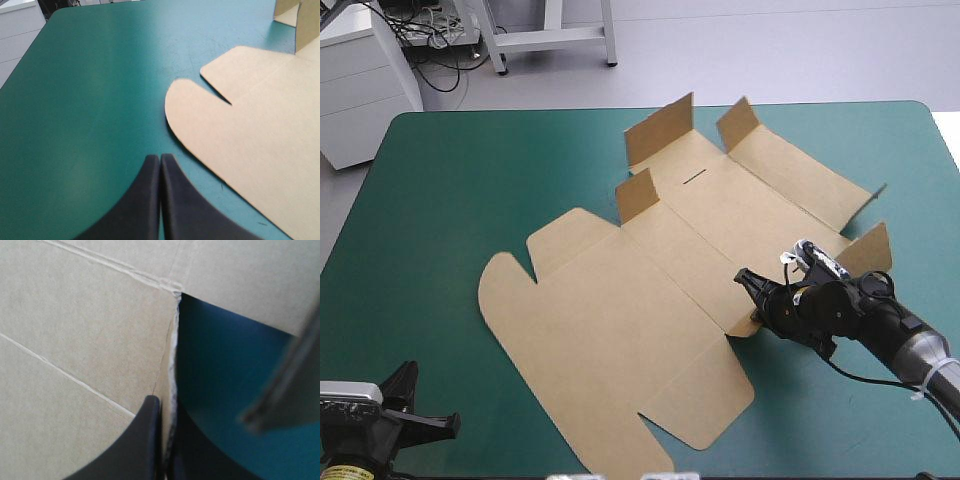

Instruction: Fold the box

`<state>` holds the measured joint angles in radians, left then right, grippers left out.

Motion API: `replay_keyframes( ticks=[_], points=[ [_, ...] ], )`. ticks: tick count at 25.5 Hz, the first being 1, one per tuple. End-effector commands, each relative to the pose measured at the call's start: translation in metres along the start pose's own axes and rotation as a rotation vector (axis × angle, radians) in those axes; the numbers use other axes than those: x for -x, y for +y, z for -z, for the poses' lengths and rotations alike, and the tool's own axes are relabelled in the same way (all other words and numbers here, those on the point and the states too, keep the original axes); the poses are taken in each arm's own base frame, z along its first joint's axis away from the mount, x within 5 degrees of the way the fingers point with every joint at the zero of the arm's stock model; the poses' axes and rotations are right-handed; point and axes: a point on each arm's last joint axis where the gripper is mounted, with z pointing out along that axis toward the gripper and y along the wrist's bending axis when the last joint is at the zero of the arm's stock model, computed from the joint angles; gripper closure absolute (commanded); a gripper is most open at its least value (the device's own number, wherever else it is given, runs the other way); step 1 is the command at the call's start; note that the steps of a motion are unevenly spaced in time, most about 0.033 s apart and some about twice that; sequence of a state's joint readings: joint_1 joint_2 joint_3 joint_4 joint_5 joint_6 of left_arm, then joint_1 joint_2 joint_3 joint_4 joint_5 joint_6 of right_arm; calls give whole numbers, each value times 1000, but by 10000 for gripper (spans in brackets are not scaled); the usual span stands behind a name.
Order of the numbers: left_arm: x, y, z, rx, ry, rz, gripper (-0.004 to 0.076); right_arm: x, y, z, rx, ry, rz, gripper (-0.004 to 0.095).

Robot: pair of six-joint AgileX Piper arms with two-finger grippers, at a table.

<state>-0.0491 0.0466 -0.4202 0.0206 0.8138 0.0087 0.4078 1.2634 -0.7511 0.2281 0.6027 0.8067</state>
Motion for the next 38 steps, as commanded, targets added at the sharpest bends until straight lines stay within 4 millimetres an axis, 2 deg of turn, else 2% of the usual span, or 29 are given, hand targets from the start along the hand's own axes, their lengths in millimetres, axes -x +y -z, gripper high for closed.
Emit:
replay_keyframes(
  ticks=[1,7,14,22,23,26,30,34,38],
  points=[
    [11,0,1,-6,-72,9,756,9,10,12,35,-89,244,929],
    [11,0,1,-6,-72,9,756,19,28,23,-20,-47,725,929],
    [11,0,1,-6,-72,9,756,56,78,30,-76,-66,1123,930],
    [11,0,1,-6,-72,9,756,100,140,8,-94,-102,1671,930],
    [11,0,1,-6,-72,9,756,110,154,-2,-96,-121,1743,930],
    [11,0,1,-6,-72,9,756,122,172,-16,-92,-119,1814,930],
    [11,0,1,-6,-72,9,756,121,182,-35,14,-72,1994,930],
    [11,0,1,-6,-72,9,756,114,193,-34,156,-151,2050,930],
    [12,0,1,-6,-75,9,756,111,200,-33,228,-215,2080,930]
  ],
)
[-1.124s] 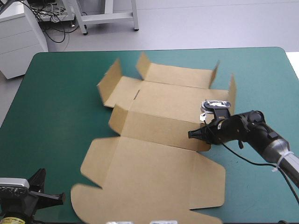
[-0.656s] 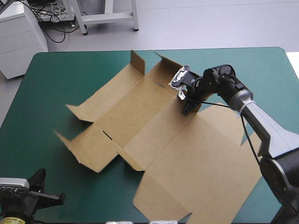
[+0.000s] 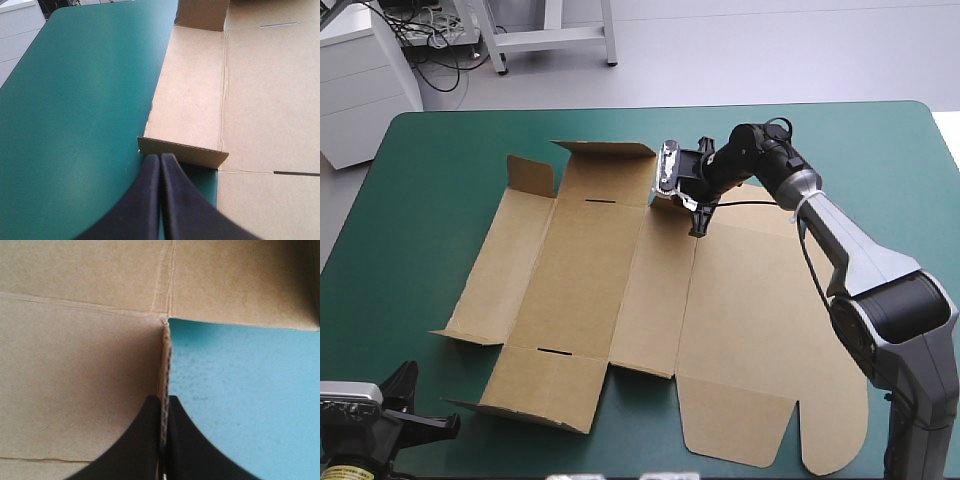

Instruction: Fold the box

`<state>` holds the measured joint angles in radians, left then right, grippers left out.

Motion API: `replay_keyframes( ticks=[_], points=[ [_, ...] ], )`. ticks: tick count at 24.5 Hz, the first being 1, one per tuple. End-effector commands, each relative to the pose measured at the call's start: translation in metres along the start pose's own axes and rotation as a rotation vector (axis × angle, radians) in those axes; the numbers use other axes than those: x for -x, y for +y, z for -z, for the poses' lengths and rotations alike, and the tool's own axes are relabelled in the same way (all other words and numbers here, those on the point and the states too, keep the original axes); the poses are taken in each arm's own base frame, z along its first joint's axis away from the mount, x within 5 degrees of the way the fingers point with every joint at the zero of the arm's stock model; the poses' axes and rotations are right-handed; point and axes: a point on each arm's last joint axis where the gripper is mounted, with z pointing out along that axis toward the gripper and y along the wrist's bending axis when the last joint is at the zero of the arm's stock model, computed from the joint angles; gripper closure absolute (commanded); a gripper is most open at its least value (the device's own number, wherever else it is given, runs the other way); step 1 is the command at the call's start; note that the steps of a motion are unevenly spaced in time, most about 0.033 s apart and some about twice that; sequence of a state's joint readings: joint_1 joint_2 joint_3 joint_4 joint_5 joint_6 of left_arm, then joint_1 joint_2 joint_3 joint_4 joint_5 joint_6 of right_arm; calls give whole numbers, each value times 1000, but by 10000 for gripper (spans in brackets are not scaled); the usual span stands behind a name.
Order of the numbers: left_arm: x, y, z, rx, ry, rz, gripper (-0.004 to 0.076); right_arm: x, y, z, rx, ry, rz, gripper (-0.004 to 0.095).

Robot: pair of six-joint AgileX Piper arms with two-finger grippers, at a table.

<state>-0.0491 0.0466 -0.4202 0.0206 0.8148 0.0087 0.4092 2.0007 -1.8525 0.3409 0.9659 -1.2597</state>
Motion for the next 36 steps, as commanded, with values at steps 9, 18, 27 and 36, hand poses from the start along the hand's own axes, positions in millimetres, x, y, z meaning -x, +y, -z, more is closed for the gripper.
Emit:
replay_keyframes(
  ticks=[9,18,27,36],
  points=[
    [12,0,1,-6,-79,9,756,38,5,15,-67,-128,183,872],
    [12,0,1,-6,-79,9,756,42,5,10,-93,-116,126,405],
    [12,0,1,-6,-79,9,756,45,-4,85,-267,-50,-319,908],
    [12,0,1,-6,-79,9,536,6,-13,101,-270,3,-890,911]
  ],
)
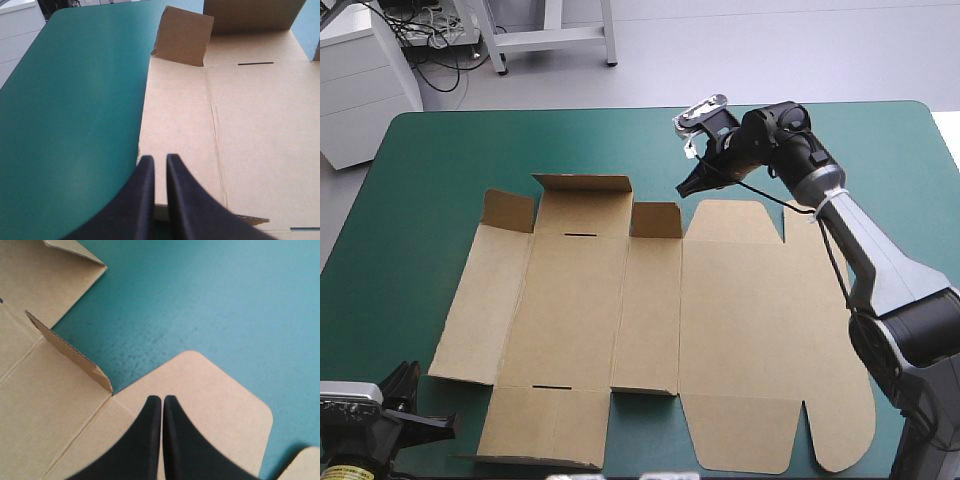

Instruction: Fold the box

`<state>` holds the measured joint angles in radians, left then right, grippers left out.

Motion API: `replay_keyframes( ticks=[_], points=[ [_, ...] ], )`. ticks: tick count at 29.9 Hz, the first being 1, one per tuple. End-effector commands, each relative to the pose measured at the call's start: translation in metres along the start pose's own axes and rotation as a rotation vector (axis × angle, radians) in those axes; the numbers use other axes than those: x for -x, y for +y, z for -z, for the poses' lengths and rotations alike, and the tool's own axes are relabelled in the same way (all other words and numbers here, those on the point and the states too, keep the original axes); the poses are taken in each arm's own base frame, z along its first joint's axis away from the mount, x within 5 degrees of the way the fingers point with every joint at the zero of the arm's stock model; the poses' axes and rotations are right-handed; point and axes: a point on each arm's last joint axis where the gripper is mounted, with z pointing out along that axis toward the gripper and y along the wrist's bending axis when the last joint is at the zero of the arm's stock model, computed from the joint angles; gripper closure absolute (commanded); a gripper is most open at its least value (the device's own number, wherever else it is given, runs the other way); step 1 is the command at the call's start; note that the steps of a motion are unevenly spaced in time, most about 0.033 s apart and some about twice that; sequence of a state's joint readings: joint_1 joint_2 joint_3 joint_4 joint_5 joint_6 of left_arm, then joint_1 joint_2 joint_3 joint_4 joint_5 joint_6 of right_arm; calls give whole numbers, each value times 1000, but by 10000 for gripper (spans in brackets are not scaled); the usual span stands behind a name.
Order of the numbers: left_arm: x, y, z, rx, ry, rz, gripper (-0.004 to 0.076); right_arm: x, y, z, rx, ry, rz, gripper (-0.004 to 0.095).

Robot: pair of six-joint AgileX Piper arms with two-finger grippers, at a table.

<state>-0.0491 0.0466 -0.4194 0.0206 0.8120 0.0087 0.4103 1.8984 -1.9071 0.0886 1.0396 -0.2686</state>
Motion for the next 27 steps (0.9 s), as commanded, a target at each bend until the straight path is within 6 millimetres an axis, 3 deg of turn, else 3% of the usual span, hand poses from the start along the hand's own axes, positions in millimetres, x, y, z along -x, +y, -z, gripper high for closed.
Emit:
replay_keyframes(
  ticks=[1,3,5,7,11,18,23,27],
  points=[
    [12,0,1,-6,-77,9,458,4,-13,43,-37,-82,-86,911],
    [12,0,1,-6,-77,9,292,-1,-18,50,-44,-64,-97,911],
    [12,0,1,-6,-77,9,174,-7,-23,59,-53,-59,-116,912],
    [12,0,1,-6,-77,9,120,-18,-28,67,-60,-57,-158,912],
    [12,0,1,-6,-77,9,121,-53,-29,79,-32,-81,-252,912],
    [20,-1,2,-21,-98,71,121,-116,-6,118,-59,-167,-286,912],
    [50,4,6,36,-115,-26,121,-151,11,141,-81,-231,-292,912],
    [87,7,3,62,-107,-96,121,-181,25,156,-96,-289,-298,912]
  ],
)
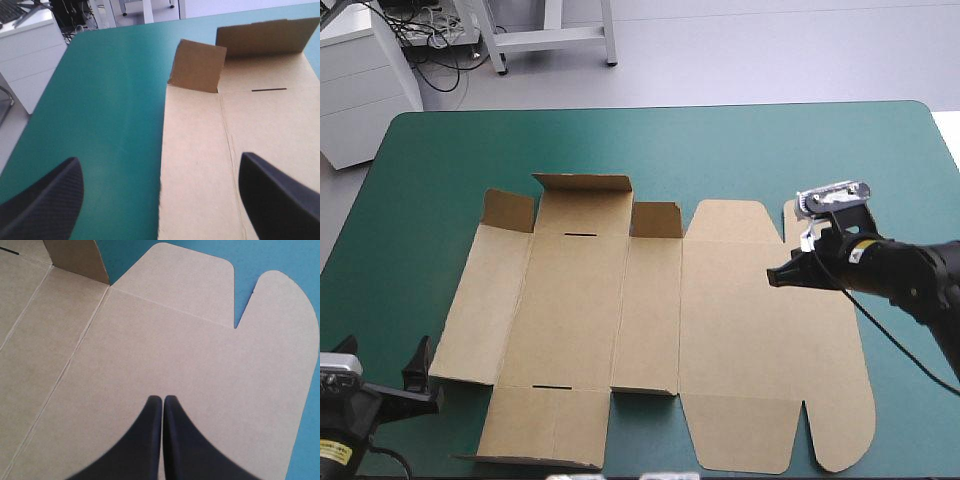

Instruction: Fold the box

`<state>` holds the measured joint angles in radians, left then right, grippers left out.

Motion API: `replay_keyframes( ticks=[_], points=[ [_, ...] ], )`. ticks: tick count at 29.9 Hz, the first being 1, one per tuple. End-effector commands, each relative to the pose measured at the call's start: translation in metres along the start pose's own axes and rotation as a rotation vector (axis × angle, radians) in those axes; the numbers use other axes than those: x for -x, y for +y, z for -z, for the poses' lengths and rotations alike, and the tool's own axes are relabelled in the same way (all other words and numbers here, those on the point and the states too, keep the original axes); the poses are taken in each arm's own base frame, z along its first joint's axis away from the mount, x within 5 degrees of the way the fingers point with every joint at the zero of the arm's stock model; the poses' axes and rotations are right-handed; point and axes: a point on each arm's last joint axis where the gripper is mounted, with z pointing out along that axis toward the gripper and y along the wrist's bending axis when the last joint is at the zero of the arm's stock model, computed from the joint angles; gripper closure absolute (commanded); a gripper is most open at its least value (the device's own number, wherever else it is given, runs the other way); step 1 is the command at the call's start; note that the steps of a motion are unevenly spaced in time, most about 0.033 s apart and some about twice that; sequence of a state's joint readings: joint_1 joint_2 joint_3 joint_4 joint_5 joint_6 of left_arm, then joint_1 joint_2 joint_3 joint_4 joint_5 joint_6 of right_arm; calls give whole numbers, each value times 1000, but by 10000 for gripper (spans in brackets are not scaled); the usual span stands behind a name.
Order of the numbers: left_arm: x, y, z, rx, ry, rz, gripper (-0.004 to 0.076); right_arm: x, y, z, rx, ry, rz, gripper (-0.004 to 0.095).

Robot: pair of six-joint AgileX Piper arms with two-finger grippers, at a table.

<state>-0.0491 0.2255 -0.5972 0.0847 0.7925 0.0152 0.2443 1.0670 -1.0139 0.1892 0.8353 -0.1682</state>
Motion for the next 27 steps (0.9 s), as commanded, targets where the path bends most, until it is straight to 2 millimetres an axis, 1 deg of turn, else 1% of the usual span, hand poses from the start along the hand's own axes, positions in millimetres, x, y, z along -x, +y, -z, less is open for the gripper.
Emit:
replay_keyframes(
  ticks=[1,3,6,8,12,13,15,20,22,24,27],
  points=[
    [43,4,-3,23,-90,-48,122,-9,3,25,-10,-143,-10,912],
    [58,6,-9,34,-72,-63,122,-26,5,32,-2,-153,-17,912],
    [74,8,-21,43,-13,-77,122,-50,8,41,2,-171,-21,912],
    [77,9,-31,52,85,-89,122,-64,9,47,3,-190,-31,912],
    [69,11,-53,68,320,-116,122,-93,13,63,11,-242,-62,912],
    [67,11,-59,70,352,-114,122,-99,14,64,12,-243,-60,912],
    [66,10,-73,63,399,-120,122,-113,16,74,11,-295,-50,912],
    [59,4,-110,16,526,-100,122,-137,18,90,1,-396,-54,912],
    [54,0,-126,-8,586,-88,121,-144,17,93,-20,-396,-34,912],
    [51,0,-138,-10,610,-90,121,-150,17,94,-36,-377,-18,912],
    [47,6,-155,-6,621,-23,122,-158,15,93,-64,-307,1,912]
  ],
)
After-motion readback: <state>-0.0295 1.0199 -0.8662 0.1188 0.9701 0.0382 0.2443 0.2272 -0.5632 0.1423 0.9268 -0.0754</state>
